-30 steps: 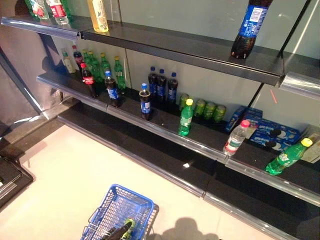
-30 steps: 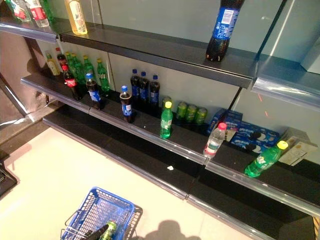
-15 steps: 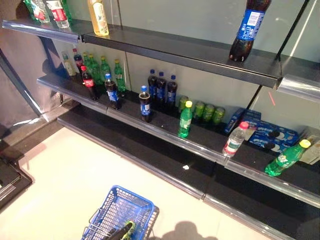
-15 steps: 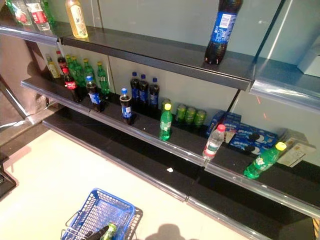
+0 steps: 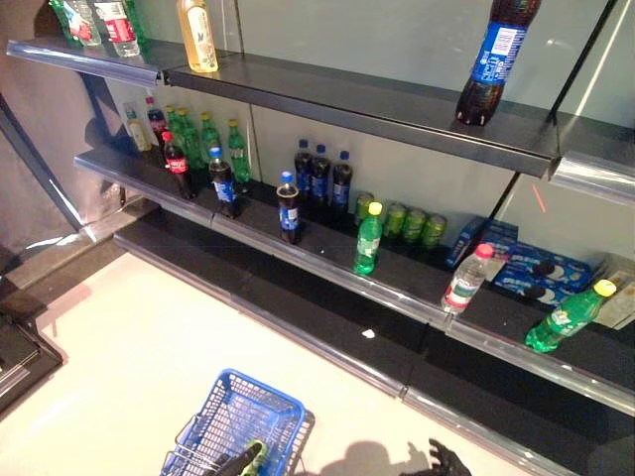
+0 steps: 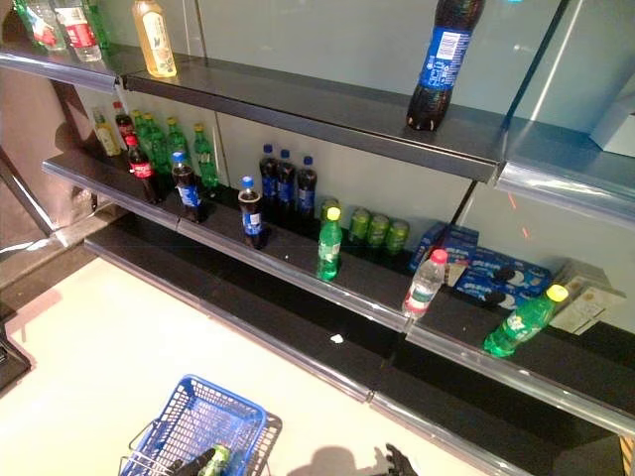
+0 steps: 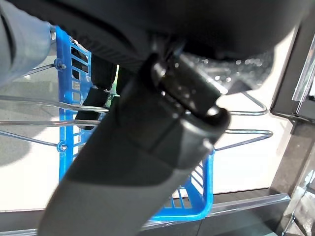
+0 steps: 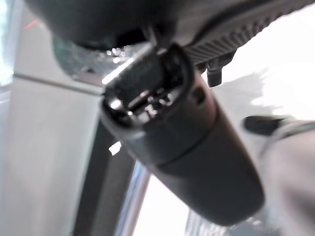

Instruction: Pick up the drink and place into the basket.

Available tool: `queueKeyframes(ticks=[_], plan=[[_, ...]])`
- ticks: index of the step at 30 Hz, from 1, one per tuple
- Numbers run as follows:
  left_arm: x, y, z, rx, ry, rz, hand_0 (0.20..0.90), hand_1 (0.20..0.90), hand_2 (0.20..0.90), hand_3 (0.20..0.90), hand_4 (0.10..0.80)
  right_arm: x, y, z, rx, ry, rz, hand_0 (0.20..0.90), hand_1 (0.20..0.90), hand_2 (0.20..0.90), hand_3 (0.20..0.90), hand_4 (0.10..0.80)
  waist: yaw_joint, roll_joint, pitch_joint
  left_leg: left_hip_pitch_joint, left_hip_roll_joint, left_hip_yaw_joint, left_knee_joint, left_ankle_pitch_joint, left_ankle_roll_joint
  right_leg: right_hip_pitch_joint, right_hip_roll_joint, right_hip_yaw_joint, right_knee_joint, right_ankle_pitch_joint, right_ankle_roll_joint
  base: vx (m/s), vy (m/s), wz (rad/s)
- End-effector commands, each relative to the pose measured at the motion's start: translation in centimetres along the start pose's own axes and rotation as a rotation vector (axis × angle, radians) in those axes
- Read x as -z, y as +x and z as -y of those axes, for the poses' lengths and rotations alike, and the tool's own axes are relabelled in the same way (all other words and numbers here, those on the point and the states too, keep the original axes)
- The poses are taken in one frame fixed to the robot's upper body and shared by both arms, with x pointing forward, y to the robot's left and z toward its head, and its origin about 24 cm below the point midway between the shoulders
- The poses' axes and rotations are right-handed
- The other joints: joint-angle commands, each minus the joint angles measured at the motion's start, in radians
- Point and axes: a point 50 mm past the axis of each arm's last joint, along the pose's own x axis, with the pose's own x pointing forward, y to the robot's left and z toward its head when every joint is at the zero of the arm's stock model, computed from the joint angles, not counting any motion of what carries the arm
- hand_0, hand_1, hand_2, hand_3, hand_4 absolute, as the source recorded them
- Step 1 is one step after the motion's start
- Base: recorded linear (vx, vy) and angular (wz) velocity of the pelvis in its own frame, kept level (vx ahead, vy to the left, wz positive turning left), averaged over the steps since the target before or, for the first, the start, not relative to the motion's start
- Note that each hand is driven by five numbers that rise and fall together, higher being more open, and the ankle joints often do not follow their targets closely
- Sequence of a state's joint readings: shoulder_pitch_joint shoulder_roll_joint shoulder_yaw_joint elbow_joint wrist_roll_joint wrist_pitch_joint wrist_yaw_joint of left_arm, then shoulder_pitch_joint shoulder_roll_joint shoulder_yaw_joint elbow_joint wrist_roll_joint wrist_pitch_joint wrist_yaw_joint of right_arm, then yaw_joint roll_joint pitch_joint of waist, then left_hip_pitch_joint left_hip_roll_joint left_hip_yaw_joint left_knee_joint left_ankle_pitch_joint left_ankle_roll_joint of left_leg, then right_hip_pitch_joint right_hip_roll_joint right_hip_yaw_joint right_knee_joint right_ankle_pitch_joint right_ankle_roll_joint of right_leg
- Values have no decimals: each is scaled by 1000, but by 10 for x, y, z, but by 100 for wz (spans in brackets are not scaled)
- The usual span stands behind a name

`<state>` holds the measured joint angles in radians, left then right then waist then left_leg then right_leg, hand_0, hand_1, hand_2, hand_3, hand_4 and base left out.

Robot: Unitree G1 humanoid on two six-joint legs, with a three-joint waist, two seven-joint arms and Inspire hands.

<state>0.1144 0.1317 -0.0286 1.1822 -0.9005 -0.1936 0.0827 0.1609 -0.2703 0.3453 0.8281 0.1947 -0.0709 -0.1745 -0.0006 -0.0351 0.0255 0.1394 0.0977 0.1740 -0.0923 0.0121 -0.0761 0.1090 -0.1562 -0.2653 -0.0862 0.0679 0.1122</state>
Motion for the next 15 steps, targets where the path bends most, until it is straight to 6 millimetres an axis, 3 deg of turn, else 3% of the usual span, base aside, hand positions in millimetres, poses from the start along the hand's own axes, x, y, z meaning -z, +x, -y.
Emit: queueKeyframes(ticks=[1, 6, 9, 15], plan=[[-38, 3, 12, 65, 83, 138, 300, 300, 300, 200, 100, -84, 0, 13, 15, -49, 321, 900, 900, 900, 900, 800, 33, -9, 45, -15, 23, 29, 5, -14, -4, 11, -44, 12, 8, 9, 59, -8, -41, 2], [-35, 1, 0, 51, 80, 138, 300, 300, 300, 200, 100, -137, -31, 31, 43, -62, 624, 900, 900, 900, 900, 800, 22, -16, 39, -13, 26, 34, 5, -14, -3, 9, -41, 14, 5, 12, 62, 9, -17, 1], [-25, -2, -7, 36, 68, 130, 300, 300, 300, 200, 100, -177, -66, 51, 121, -31, 877, 900, 900, 900, 900, 800, 9, -14, 31, -6, 29, 44, 5, -18, -3, 9, -42, 21, 7, 8, 65, 41, 4, 1], [-16, -5, -14, 14, 36, 114, 300, 300, 300, 200, 100, -212, -117, 83, 363, 69, 1195, 900, 900, 900, 900, 800, -8, 0, 21, 4, 31, 58, 5, -27, -1, 5, -44, 30, 12, -3, 68, 34, 26, -1]])
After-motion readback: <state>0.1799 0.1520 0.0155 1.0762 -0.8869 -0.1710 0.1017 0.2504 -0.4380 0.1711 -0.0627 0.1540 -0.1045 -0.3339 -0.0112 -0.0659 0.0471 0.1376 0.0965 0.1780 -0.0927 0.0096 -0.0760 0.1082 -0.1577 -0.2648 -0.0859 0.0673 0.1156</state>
